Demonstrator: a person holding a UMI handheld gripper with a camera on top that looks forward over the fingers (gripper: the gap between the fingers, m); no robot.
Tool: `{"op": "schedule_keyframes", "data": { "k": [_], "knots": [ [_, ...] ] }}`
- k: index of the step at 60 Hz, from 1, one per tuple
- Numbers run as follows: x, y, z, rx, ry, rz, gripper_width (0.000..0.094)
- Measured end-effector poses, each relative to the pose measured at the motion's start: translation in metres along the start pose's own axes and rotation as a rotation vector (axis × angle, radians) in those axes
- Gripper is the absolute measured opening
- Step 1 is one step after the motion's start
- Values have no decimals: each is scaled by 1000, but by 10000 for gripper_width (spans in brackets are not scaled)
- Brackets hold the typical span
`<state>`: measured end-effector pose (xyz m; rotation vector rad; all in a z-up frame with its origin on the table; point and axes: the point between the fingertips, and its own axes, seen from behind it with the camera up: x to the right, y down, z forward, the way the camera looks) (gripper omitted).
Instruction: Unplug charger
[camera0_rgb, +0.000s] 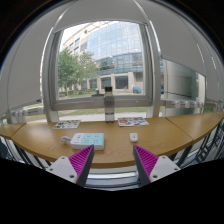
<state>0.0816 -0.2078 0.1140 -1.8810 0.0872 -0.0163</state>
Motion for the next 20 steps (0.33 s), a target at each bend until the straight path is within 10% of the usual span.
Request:
{"op": "schedule_keyframes", "data": {
  "k": [20],
  "knots": [
    [-21, 12, -15, -17, -13, -29, 768]
  ]
}}
